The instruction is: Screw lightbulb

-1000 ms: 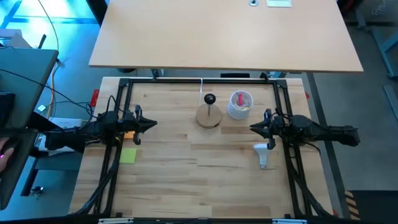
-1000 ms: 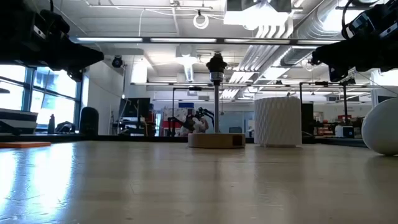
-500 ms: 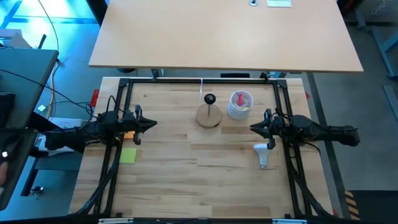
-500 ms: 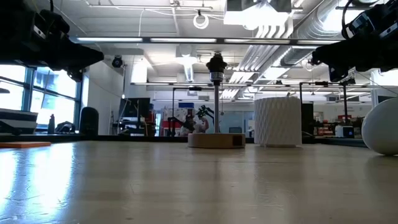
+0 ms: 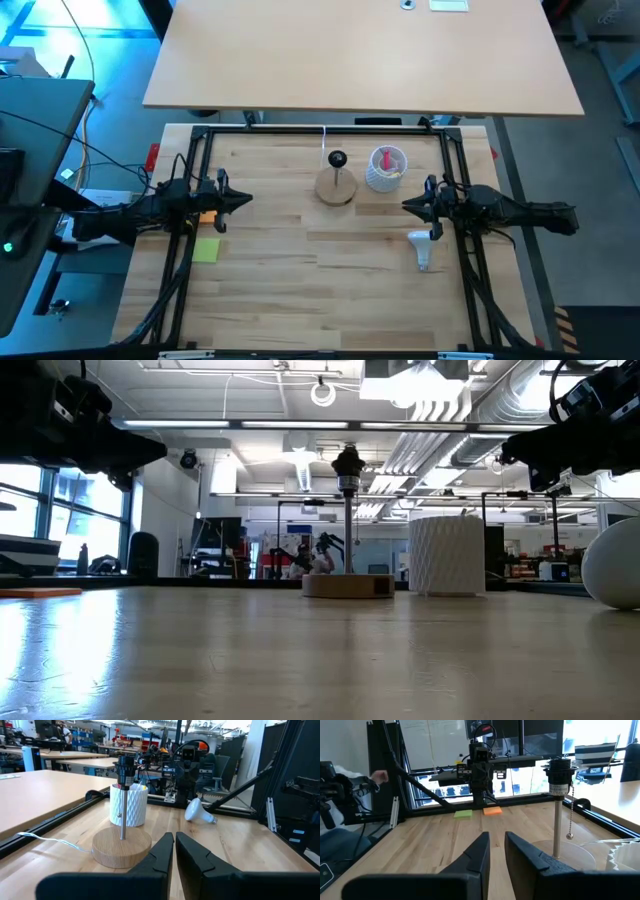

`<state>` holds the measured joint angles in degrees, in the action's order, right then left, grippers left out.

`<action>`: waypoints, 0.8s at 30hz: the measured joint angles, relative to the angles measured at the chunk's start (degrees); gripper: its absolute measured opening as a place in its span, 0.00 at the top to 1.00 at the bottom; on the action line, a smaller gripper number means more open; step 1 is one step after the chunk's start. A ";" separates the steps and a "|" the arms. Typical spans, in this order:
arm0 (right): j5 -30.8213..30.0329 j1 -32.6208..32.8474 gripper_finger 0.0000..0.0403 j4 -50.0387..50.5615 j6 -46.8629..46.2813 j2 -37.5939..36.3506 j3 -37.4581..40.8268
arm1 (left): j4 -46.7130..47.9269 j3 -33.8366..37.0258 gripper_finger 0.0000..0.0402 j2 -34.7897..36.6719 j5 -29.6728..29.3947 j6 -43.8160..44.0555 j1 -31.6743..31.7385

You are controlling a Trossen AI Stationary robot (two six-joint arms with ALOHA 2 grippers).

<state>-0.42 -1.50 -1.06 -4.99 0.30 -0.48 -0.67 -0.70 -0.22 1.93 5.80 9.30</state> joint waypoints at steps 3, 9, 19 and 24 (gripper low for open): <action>0.01 0.00 0.86 -0.02 0.00 0.00 0.00 | -0.04 0.01 0.96 0.01 0.03 0.00 0.34; 0.01 -0.01 0.86 0.00 -0.05 0.00 0.00 | 0.09 0.01 0.96 -0.04 -0.27 0.00 0.81; 5.72 0.33 0.86 -22.09 -24.96 3.58 0.00 | 0.13 0.01 0.96 -0.04 -0.25 0.00 0.81; 8.93 4.02 0.86 -40.44 -17.52 13.32 0.01 | 0.14 0.00 0.96 -0.04 -0.25 0.00 0.81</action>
<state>8.51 2.52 -41.50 -22.51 13.62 -0.47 -0.52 -0.70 -0.25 1.67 5.80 10.11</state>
